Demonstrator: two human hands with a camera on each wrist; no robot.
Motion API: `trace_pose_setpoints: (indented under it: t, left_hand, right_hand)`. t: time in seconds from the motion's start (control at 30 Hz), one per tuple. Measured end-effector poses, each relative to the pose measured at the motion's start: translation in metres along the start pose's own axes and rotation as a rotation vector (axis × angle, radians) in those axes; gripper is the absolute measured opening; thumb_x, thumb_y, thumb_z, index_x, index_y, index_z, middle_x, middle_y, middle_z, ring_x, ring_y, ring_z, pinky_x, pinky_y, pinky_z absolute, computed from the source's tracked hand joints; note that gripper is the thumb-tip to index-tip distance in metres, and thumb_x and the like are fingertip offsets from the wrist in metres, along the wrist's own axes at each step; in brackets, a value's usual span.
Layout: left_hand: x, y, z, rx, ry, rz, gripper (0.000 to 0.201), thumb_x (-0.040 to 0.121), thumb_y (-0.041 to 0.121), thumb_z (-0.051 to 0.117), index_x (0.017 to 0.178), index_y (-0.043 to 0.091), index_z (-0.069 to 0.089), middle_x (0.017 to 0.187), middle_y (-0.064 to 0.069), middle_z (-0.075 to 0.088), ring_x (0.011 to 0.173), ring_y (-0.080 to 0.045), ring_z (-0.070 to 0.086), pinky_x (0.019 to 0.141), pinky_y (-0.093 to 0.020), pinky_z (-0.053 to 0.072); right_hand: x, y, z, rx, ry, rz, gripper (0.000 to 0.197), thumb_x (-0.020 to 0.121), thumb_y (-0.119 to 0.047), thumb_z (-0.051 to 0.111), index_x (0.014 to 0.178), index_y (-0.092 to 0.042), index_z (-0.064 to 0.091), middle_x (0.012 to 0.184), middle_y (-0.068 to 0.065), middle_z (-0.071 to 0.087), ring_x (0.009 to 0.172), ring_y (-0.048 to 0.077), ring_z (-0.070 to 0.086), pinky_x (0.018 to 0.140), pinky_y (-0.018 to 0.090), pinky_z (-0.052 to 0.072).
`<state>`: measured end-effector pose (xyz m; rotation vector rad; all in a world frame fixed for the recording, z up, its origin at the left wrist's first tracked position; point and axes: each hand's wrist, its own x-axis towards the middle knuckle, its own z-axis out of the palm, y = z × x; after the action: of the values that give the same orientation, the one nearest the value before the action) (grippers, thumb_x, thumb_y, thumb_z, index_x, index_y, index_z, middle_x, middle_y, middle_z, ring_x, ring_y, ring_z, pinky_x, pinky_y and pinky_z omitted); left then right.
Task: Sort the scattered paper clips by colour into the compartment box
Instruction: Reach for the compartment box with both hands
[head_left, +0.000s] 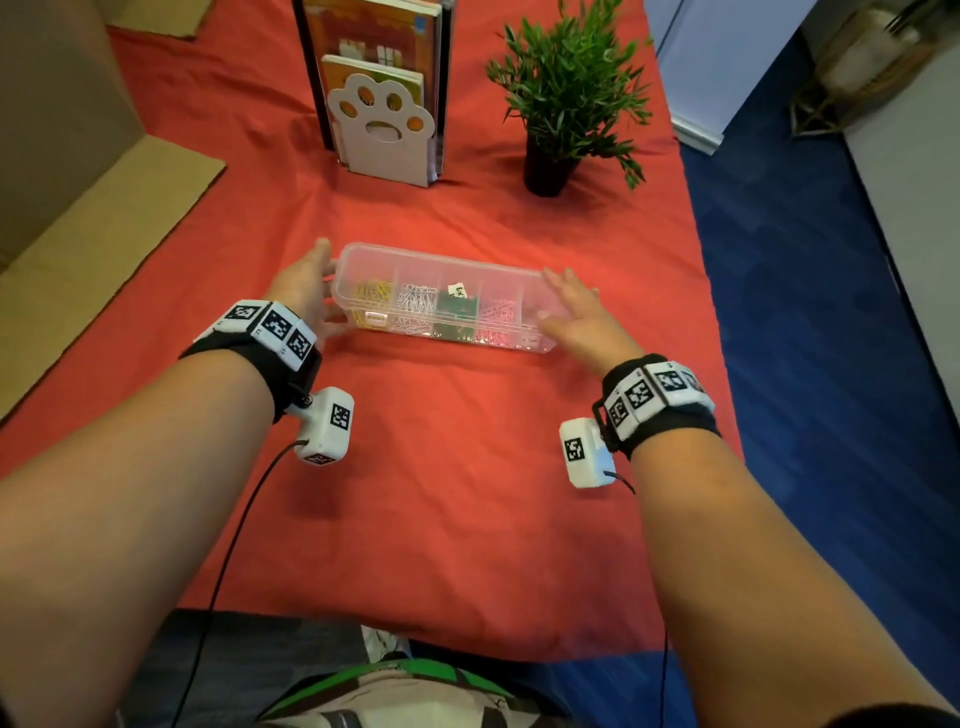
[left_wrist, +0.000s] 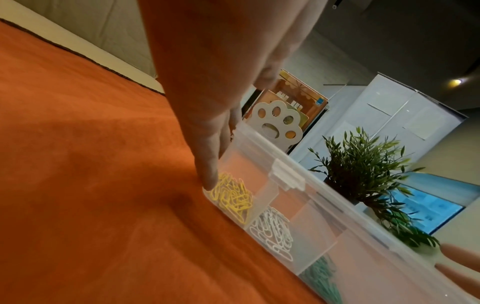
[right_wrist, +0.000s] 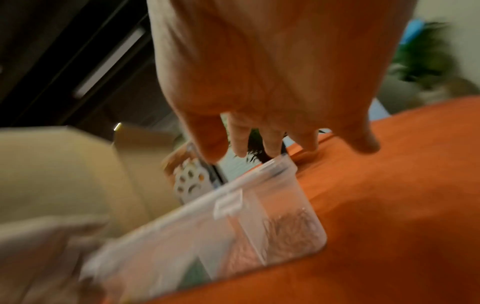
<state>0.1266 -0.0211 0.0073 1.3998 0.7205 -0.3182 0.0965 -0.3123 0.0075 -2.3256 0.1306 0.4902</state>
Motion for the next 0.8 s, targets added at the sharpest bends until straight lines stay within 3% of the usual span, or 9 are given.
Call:
trace_pose_setpoints:
  t: [0.03, 0.1, 0.2, 0.43, 0.53, 0.63, 0.73, 0.8]
  left_hand:
    - [0.000, 0.000, 0.000, 0.069, 0.012, 0.014, 0.030, 0.093, 0.035, 0.046, 0.115, 0.017, 0.054, 0.089, -0.001, 0.062, 0.078, -0.021, 0.062, 0.064, -0.036, 0.054]
    - [0.001, -0.003, -0.001, 0.211, 0.040, 0.057, 0.029, 0.089, 0.017, 0.055, 0.118, 0.018, 0.057, 0.090, -0.003, 0.065, 0.078, -0.021, 0.064, 0.062, -0.034, 0.057]
    - [0.003, -0.008, -0.004, 0.295, 0.062, 0.098, 0.030, 0.084, 0.012, 0.060, 0.112, 0.021, 0.062, 0.102, -0.010, 0.069, 0.089, -0.026, 0.067, 0.077, -0.039, 0.056]
    - [0.004, -0.003, -0.002, 0.343, 0.098, 0.133, 0.023, 0.084, 0.013, 0.062, 0.107, 0.019, 0.062, 0.096, -0.009, 0.067, 0.086, -0.026, 0.066, 0.081, -0.042, 0.056]
    - [0.003, -0.003, -0.002, 0.346, 0.098, 0.134, 0.016, 0.085, 0.016, 0.062, 0.099, 0.022, 0.060, 0.095, -0.010, 0.067, 0.088, -0.027, 0.067, 0.083, -0.044, 0.056]
    - [0.004, -0.003, -0.003, 0.358, 0.102, 0.140, 0.013, 0.085, 0.018, 0.062, 0.097, 0.022, 0.059, 0.090, -0.009, 0.067, 0.082, -0.026, 0.067, 0.080, -0.042, 0.057]
    - [0.004, -0.001, -0.003, 0.405, 0.122, 0.157, 0.013, 0.085, 0.018, 0.061, 0.098, 0.020, 0.059, 0.082, -0.006, 0.063, 0.073, -0.023, 0.062, 0.073, -0.038, 0.056]
    - [0.005, -0.001, -0.003, 0.425, 0.136, 0.163, 0.014, 0.084, 0.017, 0.060, 0.098, 0.019, 0.060, 0.079, -0.006, 0.062, 0.073, -0.024, 0.061, 0.072, -0.039, 0.056]
  right_hand:
    - [-0.002, -0.001, 0.006, -0.201, -0.037, 0.032, 0.064, 0.091, -0.039, 0.047, 0.146, -0.041, 0.014, 0.159, -0.006, -0.005, 0.146, 0.027, -0.009, 0.114, 0.060, 0.001]
    - [-0.004, -0.001, 0.016, -0.472, -0.049, 0.053, 0.064, 0.091, -0.051, 0.039, 0.143, -0.049, 0.003, 0.157, -0.011, -0.019, 0.145, 0.029, -0.017, 0.109, 0.066, -0.004]
    - [-0.006, 0.004, 0.028, -0.641, 0.042, 0.027, 0.058, 0.095, -0.050, 0.031, 0.142, -0.050, -0.002, 0.156, -0.009, -0.021, 0.145, 0.028, -0.015, 0.106, 0.070, -0.006]
    - [-0.009, 0.000, 0.041, -0.772, 0.216, 0.004, 0.053, 0.099, -0.035, 0.027, 0.144, -0.046, 0.002, 0.160, -0.003, -0.006, 0.146, 0.031, -0.006, 0.103, 0.071, -0.012]
    - [-0.008, -0.016, 0.049, -0.845, 0.211, 0.062, 0.061, 0.096, -0.029, 0.032, 0.148, -0.033, 0.000, 0.160, 0.001, -0.006, 0.146, 0.032, -0.009, 0.104, 0.072, -0.010]
    - [-0.006, -0.051, 0.073, -0.777, 0.144, -0.063, 0.070, 0.094, -0.036, 0.039, 0.149, -0.020, -0.003, 0.159, 0.002, -0.007, 0.147, 0.027, -0.006, 0.108, 0.066, -0.007]
    - [0.000, -0.087, 0.104, -0.764, 0.119, -0.224, 0.067, 0.096, -0.037, 0.033, 0.149, -0.015, -0.002, 0.159, 0.005, -0.007, 0.147, 0.025, -0.005, 0.112, 0.063, -0.006]
    - [0.009, -0.102, 0.118, -0.757, 0.127, -0.242, 0.064, 0.097, -0.034, 0.030, 0.149, -0.013, 0.000, 0.159, 0.006, -0.006, 0.147, 0.025, -0.003, 0.114, 0.062, -0.004]
